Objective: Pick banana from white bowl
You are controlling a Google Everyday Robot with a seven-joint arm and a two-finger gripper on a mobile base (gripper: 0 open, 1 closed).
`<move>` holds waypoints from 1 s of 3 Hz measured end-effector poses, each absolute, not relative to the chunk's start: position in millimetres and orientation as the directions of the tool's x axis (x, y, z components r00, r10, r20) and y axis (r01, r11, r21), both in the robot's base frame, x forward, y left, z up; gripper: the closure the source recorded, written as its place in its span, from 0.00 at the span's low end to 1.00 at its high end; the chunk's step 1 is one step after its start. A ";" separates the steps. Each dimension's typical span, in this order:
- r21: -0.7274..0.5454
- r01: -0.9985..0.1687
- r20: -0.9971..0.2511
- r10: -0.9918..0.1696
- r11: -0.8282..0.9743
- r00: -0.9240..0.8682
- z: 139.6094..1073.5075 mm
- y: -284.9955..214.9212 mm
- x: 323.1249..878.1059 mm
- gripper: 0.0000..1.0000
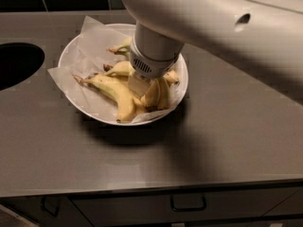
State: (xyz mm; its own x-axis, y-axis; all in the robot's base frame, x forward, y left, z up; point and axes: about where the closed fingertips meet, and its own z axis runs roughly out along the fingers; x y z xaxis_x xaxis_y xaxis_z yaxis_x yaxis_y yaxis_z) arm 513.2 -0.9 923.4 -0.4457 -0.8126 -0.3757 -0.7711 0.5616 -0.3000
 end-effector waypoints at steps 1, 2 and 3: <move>-0.317 -0.760 -0.352 -0.814 0.567 -0.461 922.4 -0.6 514.0 0.62; -0.322 -0.755 -0.348 -0.813 0.572 -0.467 923.4 -0.1 513.5 0.85; -0.322 -0.755 -0.348 -0.813 0.572 -0.467 923.4 0.0 513.5 1.00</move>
Offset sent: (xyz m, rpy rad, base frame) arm 0.0009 0.0004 -0.0007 -0.0425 -0.0015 -0.0401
